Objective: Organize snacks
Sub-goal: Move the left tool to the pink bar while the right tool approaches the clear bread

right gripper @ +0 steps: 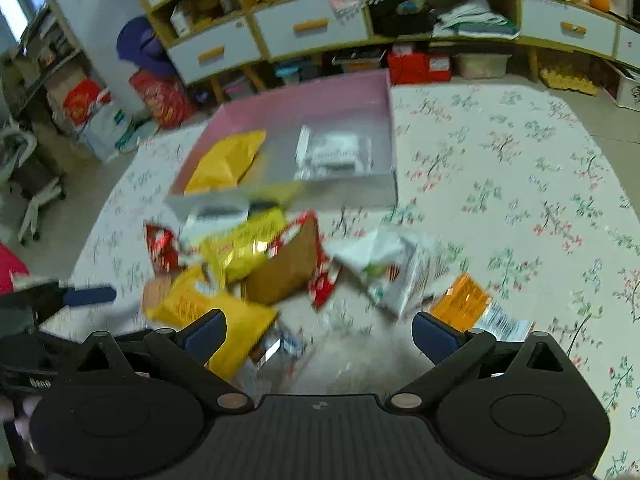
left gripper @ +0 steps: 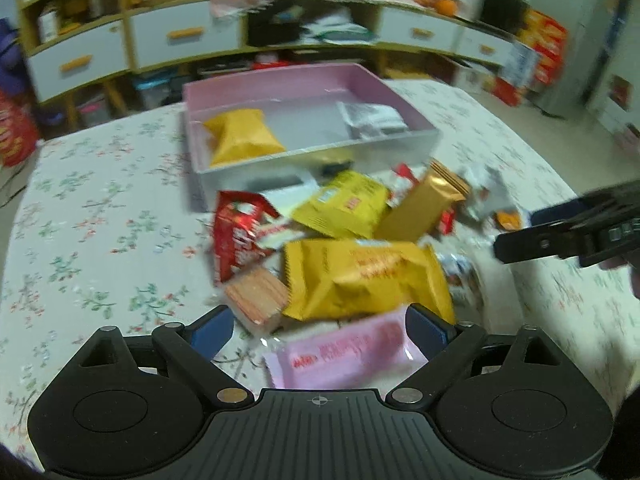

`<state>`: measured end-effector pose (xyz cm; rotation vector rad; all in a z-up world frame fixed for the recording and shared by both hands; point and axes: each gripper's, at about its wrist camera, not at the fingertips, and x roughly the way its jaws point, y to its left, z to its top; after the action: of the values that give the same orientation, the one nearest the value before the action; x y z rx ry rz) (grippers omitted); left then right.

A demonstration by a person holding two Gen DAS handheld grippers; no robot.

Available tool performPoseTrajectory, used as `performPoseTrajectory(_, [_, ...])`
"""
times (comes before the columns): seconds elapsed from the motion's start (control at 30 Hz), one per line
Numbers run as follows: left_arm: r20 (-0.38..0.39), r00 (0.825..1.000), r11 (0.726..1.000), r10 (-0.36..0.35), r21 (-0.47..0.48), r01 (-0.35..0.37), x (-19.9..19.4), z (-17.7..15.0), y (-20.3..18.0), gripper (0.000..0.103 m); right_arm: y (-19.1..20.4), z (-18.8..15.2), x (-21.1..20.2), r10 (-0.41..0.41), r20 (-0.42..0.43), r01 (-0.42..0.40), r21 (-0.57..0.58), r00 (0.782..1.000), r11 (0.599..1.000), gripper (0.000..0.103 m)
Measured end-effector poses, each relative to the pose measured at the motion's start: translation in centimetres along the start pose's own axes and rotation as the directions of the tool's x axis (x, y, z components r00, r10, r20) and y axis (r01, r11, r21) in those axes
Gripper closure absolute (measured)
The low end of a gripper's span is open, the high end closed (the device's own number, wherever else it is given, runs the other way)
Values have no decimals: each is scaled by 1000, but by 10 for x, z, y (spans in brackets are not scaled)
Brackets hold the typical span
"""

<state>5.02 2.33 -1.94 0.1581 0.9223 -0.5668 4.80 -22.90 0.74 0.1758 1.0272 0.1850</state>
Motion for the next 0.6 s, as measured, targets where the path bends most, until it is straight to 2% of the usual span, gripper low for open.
performPoseTrajectory(0.13, [-24, 996, 993, -80, 87, 82, 2, -6, -6, 11, 3, -10, 8, -19, -63, 17, -25, 998, 1000, 29])
performPoseTrajectory(0.37, [-45, 987, 958, -152, 238, 158, 8, -10, -19, 21, 4, -18, 19, -45, -122, 42, -28, 992, 999, 29])
performPoseTrajectory(0.6, [-120, 983, 944, -140, 285, 169, 20, -16, -27, 39, 11, -24, 32, -72, -159, 59, -83, 985, 995, 30])
